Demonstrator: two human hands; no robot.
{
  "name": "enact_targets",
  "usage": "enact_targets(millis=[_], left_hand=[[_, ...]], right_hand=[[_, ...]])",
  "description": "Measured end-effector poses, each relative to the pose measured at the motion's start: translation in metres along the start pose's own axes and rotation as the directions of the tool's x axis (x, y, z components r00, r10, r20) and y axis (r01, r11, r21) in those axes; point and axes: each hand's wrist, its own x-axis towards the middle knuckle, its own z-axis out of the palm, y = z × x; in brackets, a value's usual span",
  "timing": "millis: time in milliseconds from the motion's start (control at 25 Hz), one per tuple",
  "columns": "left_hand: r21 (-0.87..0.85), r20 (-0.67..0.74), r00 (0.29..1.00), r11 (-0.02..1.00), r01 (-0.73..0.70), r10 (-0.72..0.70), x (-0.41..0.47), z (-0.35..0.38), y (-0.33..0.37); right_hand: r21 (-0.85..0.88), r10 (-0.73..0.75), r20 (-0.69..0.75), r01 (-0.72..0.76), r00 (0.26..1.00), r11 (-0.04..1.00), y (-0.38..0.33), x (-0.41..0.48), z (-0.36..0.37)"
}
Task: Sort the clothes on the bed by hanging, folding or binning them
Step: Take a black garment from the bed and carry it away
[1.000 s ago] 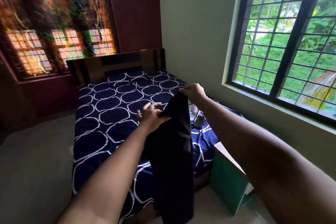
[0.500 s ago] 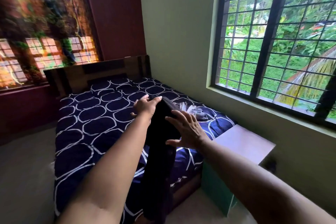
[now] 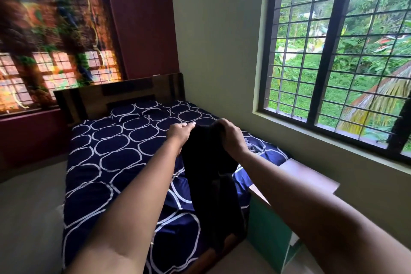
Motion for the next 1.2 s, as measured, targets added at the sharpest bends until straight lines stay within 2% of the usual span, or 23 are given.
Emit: enact_targets(millis=[40, 80, 120, 160, 240, 400, 520, 600, 720, 880, 1000, 1200], left_hand=[[0.080, 0.011, 1.000, 0.997, -0.019, 0.018, -0.006, -0.003, -0.002], [0.132, 0.007, 0.999, 0.990, -0.039, 0.039, -0.010, -0.007, -0.006], [0.101, 0.032, 0.997, 0.992, -0.070, 0.068, -0.017, -0.010, -0.011], [0.001, 0.105, 0.990, 0.995, -0.097, 0.096, -0.026, -0.014, -0.015], [-0.154, 0.300, 0.942, 0.982, -0.107, 0.149, -0.044, -0.017, -0.024], [-0.141, 0.473, 0.845, 0.968, -0.207, 0.250, -0.052, -0.002, -0.040], [-0.150, 0.545, 0.808, 0.974, -0.170, 0.225, -0.052, 0.017, -0.041], [-0.148, 0.463, 0.853, 0.970, -0.194, 0.241, -0.054, 0.031, -0.039], [-0.132, 0.169, 0.925, 0.938, -0.322, 0.341, -0.052, 0.045, -0.036], [0.010, -0.062, 0.907, 0.909, -0.418, 0.417, -0.057, 0.044, -0.017], [0.036, -0.110, 0.919, 0.925, -0.378, 0.380, -0.046, 0.042, -0.002], [0.027, -0.079, 0.937, 0.940, -0.339, 0.340, -0.037, 0.041, 0.012]], right_hand=[[0.100, 0.141, 0.014, -0.141, 0.990, 0.985, -0.006, 0.009, -0.006], [0.139, 0.217, 0.020, -0.217, 0.976, 0.966, -0.010, 0.018, -0.011], [0.135, 0.228, 0.033, -0.231, 0.973, 0.964, -0.014, 0.025, -0.016], [0.102, 0.195, 0.066, -0.201, 0.979, 0.974, -0.016, 0.029, -0.019], [0.038, 0.143, 0.164, -0.151, 0.976, 0.988, -0.013, 0.028, -0.021], [0.035, 0.273, 0.121, -0.279, 0.954, 0.960, 0.008, 0.021, -0.017], [0.084, 0.319, 0.119, -0.330, 0.940, 0.940, 0.011, 0.024, -0.023], [0.092, 0.341, 0.125, -0.353, 0.932, 0.931, 0.008, 0.025, -0.027], [0.084, 0.361, 0.156, -0.377, 0.919, 0.922, 0.010, 0.025, -0.028], [0.143, 0.348, 0.202, -0.379, 0.915, 0.914, 0.017, 0.023, -0.033], [0.157, 0.325, 0.203, -0.359, 0.923, 0.920, 0.025, 0.017, -0.034], [0.262, 0.356, 0.157, -0.387, 0.921, 0.884, 0.040, -0.002, -0.033]])
